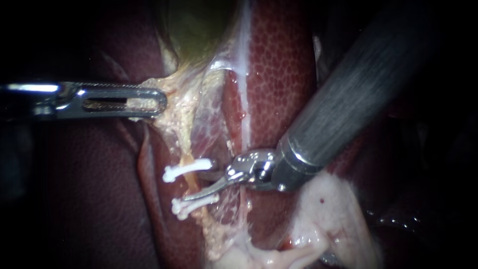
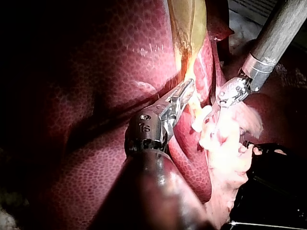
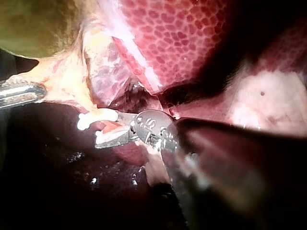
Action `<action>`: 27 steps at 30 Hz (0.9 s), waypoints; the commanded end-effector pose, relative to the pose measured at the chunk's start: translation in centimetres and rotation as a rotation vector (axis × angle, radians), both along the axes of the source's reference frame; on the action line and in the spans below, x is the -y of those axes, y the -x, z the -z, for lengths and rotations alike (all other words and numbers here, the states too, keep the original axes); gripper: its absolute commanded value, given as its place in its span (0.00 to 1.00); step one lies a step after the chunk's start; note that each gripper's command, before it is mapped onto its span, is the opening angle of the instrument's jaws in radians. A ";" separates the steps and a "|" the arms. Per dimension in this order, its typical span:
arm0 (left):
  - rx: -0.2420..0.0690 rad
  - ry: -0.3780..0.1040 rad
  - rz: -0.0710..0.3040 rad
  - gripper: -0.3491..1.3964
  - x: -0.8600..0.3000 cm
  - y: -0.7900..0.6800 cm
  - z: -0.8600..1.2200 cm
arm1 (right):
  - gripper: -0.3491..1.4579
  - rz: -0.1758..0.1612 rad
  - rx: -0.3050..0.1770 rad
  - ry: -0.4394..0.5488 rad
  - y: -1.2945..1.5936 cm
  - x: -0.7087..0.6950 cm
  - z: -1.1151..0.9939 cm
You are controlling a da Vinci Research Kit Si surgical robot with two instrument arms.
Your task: Go to the cutting position left tube
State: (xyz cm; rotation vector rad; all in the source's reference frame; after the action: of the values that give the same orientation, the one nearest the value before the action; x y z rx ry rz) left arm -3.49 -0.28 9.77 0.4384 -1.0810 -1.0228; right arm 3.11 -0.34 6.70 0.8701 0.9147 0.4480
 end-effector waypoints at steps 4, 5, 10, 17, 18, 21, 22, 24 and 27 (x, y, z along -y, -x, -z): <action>0.000 0.000 0.000 0.00 0.00 0.00 0.00 | 0.94 0.008 -0.005 -0.005 -0.03 0.01 0.03; 0.000 0.000 0.000 0.00 0.00 0.00 0.00 | 0.94 0.010 -0.006 -0.006 -0.03 0.01 0.03; 0.000 0.000 0.000 0.00 0.00 0.00 0.00 | 0.94 0.014 -0.018 -0.014 -0.06 0.02 0.02; 0.000 0.000 0.001 0.00 0.00 0.01 0.00 | 0.94 0.026 -0.051 -0.034 -0.10 0.04 0.03; 0.000 0.000 0.001 0.00 0.00 0.01 0.00 | 0.94 0.029 -0.055 -0.036 -0.10 0.05 0.03; 0.000 0.000 0.000 0.00 0.00 0.01 0.00 | 0.94 0.046 -0.077 -0.060 -0.09 0.10 0.05; 0.000 0.000 0.000 0.00 0.00 0.00 0.00 | 0.94 0.051 -0.085 -0.069 -0.09 0.11 0.06; 0.000 0.000 0.000 0.00 0.00 0.00 0.00 | 0.94 0.057 -0.106 -0.084 -0.08 0.14 0.10; 0.000 0.000 0.000 0.00 0.00 0.00 0.00 | 0.94 0.067 -0.131 -0.105 -0.09 0.16 0.16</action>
State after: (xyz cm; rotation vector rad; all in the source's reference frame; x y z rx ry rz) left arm -3.50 -0.28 9.77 0.4383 -1.0806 -1.0233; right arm 3.21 -0.52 6.54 1.0378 0.9901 0.3827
